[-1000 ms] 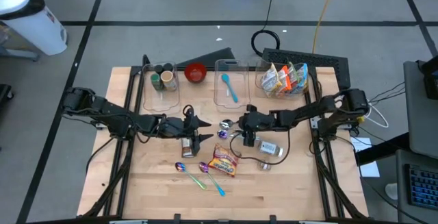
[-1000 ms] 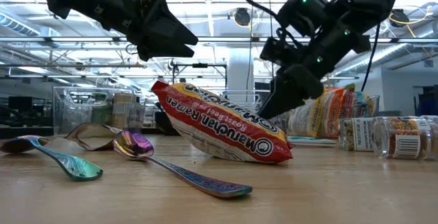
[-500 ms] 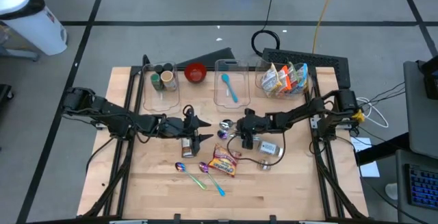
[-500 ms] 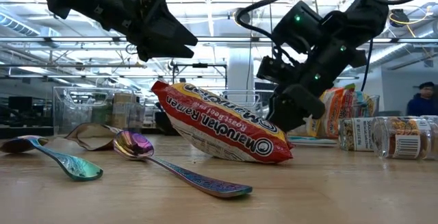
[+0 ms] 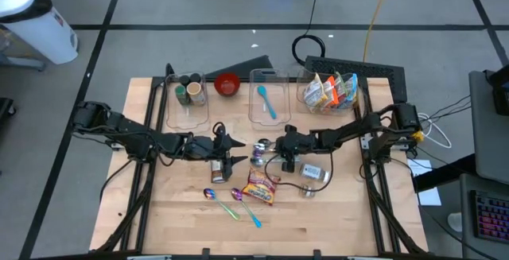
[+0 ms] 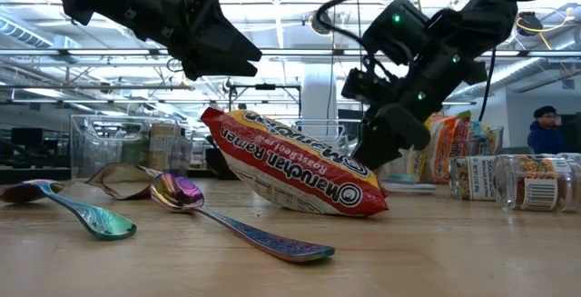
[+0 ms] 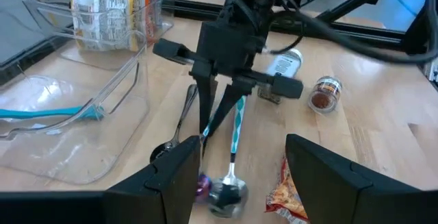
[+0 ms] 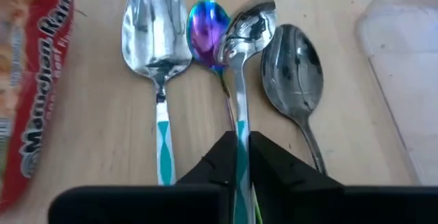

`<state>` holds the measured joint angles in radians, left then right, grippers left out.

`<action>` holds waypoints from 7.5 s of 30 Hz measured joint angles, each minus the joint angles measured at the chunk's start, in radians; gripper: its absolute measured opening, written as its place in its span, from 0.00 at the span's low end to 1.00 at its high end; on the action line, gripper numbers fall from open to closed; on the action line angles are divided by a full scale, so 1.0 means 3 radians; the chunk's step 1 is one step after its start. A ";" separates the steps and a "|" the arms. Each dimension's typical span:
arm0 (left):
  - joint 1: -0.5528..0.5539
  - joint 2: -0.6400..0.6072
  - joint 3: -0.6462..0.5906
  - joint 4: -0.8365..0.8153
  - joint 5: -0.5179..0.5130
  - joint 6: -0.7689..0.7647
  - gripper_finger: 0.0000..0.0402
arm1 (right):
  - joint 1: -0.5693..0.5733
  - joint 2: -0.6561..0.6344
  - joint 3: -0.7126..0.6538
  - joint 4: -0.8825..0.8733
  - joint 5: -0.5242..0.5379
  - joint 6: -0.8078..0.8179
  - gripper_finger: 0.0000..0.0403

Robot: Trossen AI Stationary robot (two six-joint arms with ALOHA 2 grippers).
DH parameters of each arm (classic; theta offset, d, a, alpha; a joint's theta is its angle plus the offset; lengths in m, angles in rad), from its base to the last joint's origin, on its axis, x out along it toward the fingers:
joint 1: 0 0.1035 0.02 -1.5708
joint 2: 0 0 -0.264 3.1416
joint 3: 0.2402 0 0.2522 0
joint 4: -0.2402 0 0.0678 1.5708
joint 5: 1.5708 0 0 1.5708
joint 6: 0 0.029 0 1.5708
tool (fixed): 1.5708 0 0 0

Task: Pick & Place Food Item
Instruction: Put the top blue patterned spoon into the middle transparent bin, then put the blue patterned spoon into the middle transparent bin

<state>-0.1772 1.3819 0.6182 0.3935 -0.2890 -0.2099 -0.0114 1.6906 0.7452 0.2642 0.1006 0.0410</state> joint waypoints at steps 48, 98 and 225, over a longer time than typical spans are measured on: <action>0.0103 -0.1275 0.0122 -0.1368 -0.1041 0.0671 0.56 | 0.0199 -0.0603 -0.0280 0.1735 0.0860 0.0617 0.02; 0.1067 -0.1029 0.0121 -0.1561 -0.0024 0.0818 0.56 | -0.1180 0.0539 0.2806 -0.1770 0.0792 0.1494 0.02; 0.1007 -0.0049 0.0116 -0.0612 0.1260 0.0984 0.56 | 0.0198 -0.0580 -0.0010 0.0063 0.0258 -0.0053 0.42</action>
<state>0.1249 1.3672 0.6529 0.2100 0.0889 0.0852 0.0479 1.5167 0.7422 0.2830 0.1780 0.0251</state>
